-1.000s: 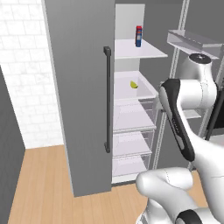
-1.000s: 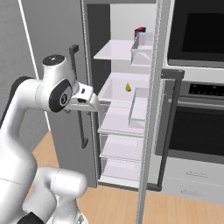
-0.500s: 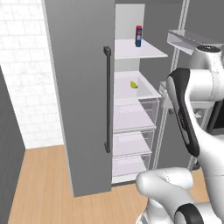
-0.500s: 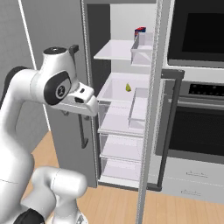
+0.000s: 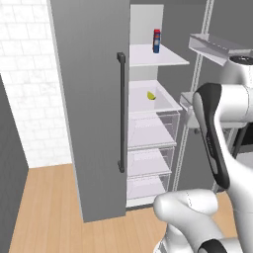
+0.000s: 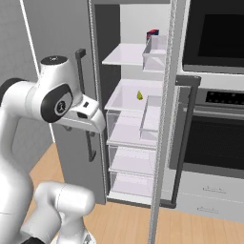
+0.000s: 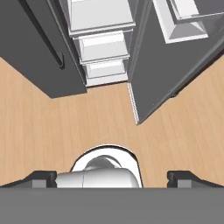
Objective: Grab a lemon wedge from the fridge and one ice cube from the ice bowl, and put them in the glass of lemonade.
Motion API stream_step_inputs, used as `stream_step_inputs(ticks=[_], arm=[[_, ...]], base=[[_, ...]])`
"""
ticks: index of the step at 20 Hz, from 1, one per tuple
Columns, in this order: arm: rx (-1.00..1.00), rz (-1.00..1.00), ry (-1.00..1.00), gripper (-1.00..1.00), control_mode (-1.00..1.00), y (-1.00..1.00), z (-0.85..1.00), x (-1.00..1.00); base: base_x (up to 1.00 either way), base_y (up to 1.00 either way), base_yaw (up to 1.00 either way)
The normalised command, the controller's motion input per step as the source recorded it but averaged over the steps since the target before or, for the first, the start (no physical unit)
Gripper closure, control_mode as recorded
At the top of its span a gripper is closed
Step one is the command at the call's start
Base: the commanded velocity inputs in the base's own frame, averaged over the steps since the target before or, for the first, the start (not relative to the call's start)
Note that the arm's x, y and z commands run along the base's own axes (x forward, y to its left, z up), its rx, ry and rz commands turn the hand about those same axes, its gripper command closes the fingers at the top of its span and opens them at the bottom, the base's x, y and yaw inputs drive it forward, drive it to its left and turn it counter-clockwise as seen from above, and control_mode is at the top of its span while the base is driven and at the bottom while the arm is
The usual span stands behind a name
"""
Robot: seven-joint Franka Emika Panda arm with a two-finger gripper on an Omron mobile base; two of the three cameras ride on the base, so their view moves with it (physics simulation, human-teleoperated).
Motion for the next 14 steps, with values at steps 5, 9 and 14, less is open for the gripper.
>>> stream_step_inputs(ticks=[5, 9, 14], arm=[[0.00, 0.00, -0.09, -1.00, -1.00, 0.00, 0.00, -0.05], [0.00, 0.00, -0.01, -1.00, 1.00, 0.00, 0.00, 0.02], [0.00, 0.00, 0.00, -1.00, 1.00, 0.00, 0.00, 0.00]], base=[[0.00, 0.00, 0.00], [0.19, 0.00, -0.01], [0.67, 0.00, 0.00]])
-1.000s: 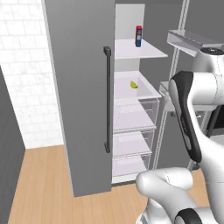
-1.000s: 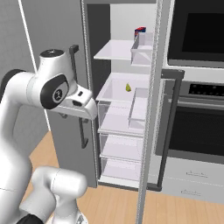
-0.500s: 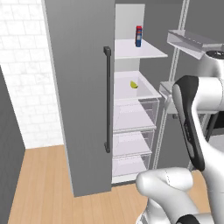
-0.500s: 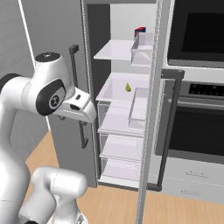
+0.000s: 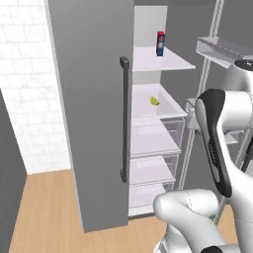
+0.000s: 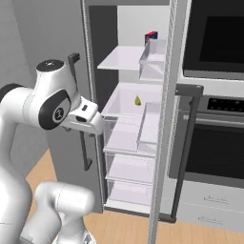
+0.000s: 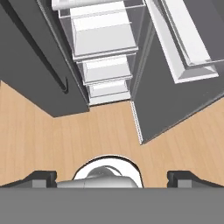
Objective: Grab a lemon wedge from the fridge and one ice cube from the ice bowl, and put them in the glass of lemonade.
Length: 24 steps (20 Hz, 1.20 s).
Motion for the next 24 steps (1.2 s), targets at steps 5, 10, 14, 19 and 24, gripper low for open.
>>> stream_step_inputs(ticks=[5, 10, 14, 19, 24], arm=[[0.00, 0.00, 0.00, -1.00, 1.00, 0.00, 0.00, 0.00], [0.00, 0.00, 0.00, -1.00, 1.00, 0.00, 0.00, 0.00], [0.00, 0.00, 0.00, -1.00, 1.00, 0.00, 0.00, 0.00], [0.00, 0.00, 0.00, -1.00, 1.00, 0.00, 0.00, 0.00], [0.00, 0.00, 0.00, -1.00, 1.00, 0.00, 0.00, 0.00]], base=[[0.71, -0.01, 0.00], [0.58, -0.12, 0.01], [0.42, -0.21, 0.03], [0.03, -0.56, 0.02], [0.05, -0.19, 0.02]])
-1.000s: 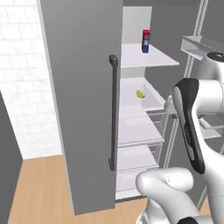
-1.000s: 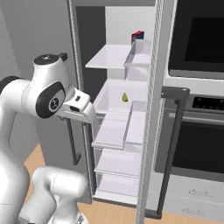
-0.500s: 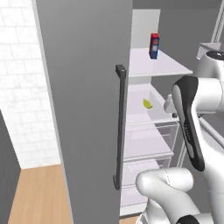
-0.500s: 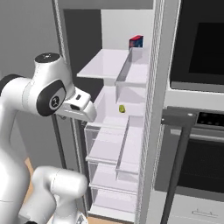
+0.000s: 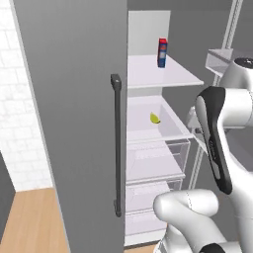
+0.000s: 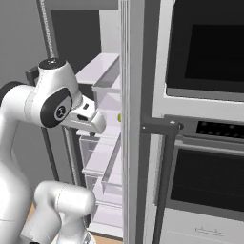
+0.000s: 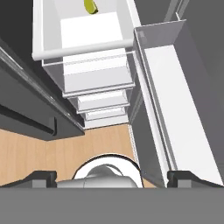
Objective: Grab a lemon wedge from the fridge and one ice cube from the ice bowl, and put them in the glass of lemonade.
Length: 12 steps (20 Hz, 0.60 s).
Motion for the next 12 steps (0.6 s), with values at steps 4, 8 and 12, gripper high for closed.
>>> stream_step_inputs(ticks=[4, 8, 12], arm=[[0.00, 0.00, 0.00, -1.00, 1.00, 0.00, 0.00, 0.00], [0.00, 0.00, 0.00, -1.00, 1.00, 0.00, 0.00, 0.00], [0.00, 0.00, 0.00, -1.00, 1.00, 0.00, 0.00, 0.00]], base=[[0.24, 0.14, 0.04], [0.48, 0.23, 0.09], [0.65, 0.05, 0.01]])
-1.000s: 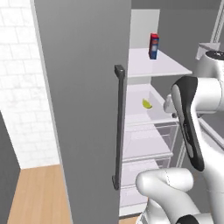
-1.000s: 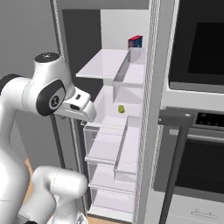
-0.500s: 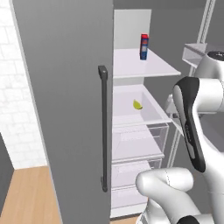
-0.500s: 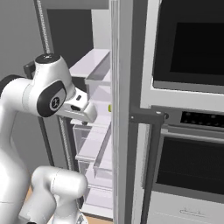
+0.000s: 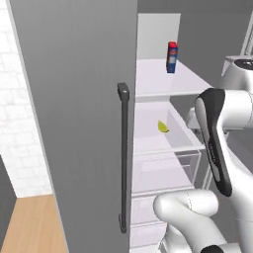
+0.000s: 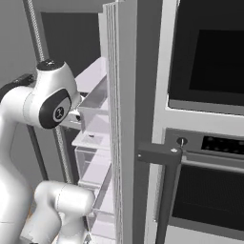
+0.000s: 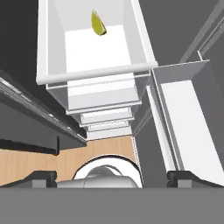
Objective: Grab a lemon wedge from the fridge and one ice cube from the ice bowl, and put them in the glass of lemonade.
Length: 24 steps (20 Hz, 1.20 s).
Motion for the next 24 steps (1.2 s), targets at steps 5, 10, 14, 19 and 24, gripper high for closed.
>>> stream_step_inputs(ticks=[5, 10, 14, 19, 24], arm=[[0.00, 0.00, 0.00, -1.00, 1.00, 0.00, 0.00, 0.00], [0.00, 0.00, -0.19, -1.00, -1.00, 0.05, -0.16, -0.17], [0.01, 0.00, -0.29, -1.00, -1.00, 0.08, -0.50, -0.05], [0.00, 0.00, -0.14, -1.00, -1.00, 0.22, -0.41, 0.41], [0.00, 0.00, -0.03, -1.00, -1.00, 0.08, -0.29, 0.87]], base=[[0.26, 0.00, 0.00], [-0.11, 0.00, 0.00], [0.00, 0.00, 0.00], [0.00, 0.00, 0.00], [0.00, 0.00, 0.00]])
